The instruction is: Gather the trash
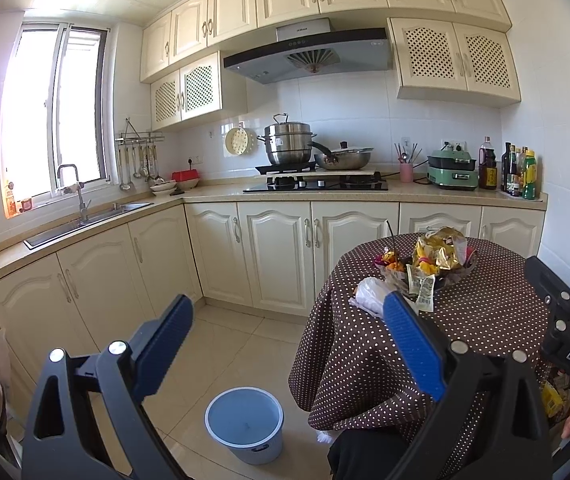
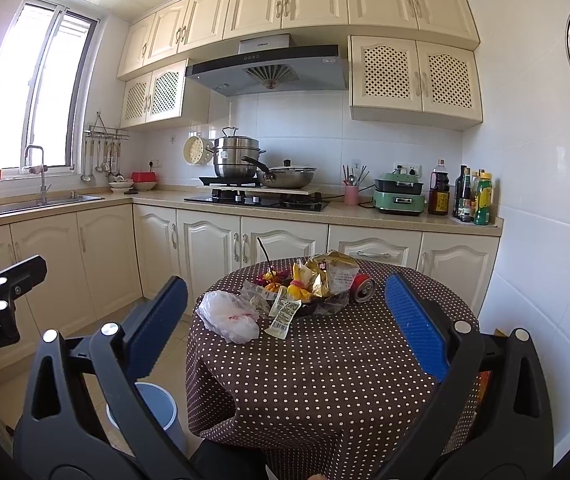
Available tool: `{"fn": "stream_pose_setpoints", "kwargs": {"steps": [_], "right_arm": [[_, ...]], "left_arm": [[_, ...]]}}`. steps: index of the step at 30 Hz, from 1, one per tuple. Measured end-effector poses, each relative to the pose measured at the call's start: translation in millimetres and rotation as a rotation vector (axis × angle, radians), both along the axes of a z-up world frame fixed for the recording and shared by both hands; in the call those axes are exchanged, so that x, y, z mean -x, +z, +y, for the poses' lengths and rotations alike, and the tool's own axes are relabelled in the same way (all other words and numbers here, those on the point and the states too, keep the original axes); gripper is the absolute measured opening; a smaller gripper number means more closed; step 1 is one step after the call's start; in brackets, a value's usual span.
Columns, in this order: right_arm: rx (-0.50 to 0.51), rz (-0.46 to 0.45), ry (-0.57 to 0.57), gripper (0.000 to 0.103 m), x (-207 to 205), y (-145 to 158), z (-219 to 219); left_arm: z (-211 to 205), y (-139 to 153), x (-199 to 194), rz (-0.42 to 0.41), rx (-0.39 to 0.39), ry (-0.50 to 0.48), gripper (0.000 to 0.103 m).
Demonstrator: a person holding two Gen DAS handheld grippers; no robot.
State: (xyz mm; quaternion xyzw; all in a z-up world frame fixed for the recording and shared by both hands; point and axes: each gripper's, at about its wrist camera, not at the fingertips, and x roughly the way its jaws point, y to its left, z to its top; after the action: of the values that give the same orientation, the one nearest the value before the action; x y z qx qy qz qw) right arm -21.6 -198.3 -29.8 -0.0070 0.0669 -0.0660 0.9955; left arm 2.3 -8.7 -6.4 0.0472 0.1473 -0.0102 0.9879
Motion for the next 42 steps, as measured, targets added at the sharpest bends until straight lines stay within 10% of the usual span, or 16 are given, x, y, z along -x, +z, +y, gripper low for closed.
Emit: {"fn": "stream_pose_setpoints", "kwargs": {"steps": [26, 42], "right_arm": [[-0.080, 0.095, -0.006, 0.097, -23, -17, -23], [-0.198, 0.277, -0.056, 0.097, -124, -75, -72]], "left_arm": [[-19, -20, -30, 0.109, -0.046, -0.036, 0.094], [-45, -79, -165, 0.376, 0.105, -0.182, 0.094]]}}
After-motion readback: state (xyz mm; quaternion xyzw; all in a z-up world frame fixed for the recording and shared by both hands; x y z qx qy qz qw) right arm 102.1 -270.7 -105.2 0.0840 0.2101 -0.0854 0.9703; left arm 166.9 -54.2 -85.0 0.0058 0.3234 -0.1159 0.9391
